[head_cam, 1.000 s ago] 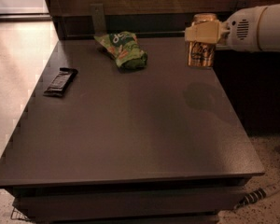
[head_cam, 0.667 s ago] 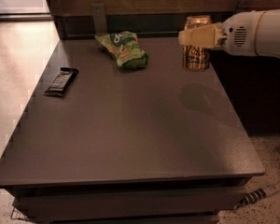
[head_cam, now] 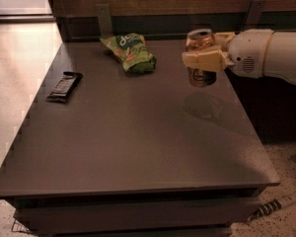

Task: Place orange can upright

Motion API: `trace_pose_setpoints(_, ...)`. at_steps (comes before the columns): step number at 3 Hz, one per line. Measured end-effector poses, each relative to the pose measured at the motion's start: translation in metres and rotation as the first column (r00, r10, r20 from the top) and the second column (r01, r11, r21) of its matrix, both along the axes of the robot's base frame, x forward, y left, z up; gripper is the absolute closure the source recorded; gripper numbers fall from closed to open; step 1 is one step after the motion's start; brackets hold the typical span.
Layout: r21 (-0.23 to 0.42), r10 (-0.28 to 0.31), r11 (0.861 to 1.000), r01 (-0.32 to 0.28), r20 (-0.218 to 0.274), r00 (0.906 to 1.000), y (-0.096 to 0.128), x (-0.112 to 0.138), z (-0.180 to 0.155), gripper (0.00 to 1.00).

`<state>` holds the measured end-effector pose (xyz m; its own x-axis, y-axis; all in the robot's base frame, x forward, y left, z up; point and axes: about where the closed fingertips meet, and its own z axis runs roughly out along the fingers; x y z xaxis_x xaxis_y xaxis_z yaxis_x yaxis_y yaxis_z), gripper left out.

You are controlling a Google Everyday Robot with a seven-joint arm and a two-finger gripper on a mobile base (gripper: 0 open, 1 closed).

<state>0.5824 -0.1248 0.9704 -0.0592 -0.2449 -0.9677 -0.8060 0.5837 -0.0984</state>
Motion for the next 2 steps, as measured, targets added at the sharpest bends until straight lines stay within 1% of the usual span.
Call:
trace_pose_setpoints(1,-0.026,0.081,0.997,-0.079,0.1,0.9917,0.01,-0.004,-0.015,1.0)
trace_pose_setpoints(2,-0.012,0.138,0.99,-0.137,0.151,0.9789,0.021,-0.01,-0.03,1.0)
